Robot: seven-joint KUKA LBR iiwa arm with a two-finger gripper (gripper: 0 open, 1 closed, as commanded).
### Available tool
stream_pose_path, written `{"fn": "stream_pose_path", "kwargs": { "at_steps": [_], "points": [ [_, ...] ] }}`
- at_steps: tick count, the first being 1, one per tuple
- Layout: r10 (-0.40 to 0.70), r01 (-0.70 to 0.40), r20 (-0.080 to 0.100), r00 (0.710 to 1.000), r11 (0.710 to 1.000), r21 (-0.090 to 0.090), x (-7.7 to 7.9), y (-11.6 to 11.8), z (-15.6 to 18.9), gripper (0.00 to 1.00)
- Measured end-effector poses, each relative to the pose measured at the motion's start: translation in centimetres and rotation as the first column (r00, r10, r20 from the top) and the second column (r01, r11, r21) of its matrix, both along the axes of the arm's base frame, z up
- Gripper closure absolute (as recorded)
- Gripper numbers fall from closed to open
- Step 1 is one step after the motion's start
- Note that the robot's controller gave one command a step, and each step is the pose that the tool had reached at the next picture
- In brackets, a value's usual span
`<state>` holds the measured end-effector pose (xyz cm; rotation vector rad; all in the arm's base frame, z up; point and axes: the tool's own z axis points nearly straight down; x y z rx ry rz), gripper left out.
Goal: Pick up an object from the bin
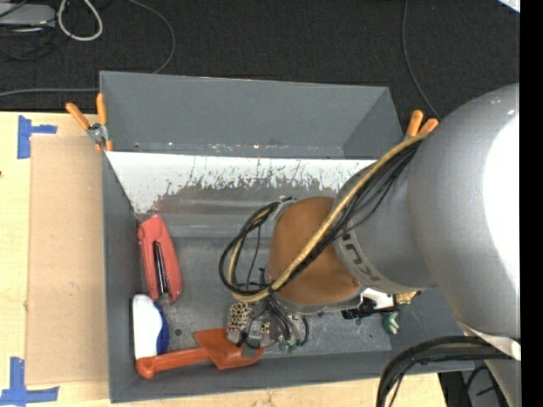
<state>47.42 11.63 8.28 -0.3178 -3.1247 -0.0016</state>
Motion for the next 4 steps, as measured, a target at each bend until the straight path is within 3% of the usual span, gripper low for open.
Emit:
{"fn": "stream_pose_path", "kwargs": {
  "at_steps": [4],
  "points": [
    [-0.026,0.025,0.009,1.000,1.000,0.011,0.34,0.82,-0.51,1.00]
  ]
}}
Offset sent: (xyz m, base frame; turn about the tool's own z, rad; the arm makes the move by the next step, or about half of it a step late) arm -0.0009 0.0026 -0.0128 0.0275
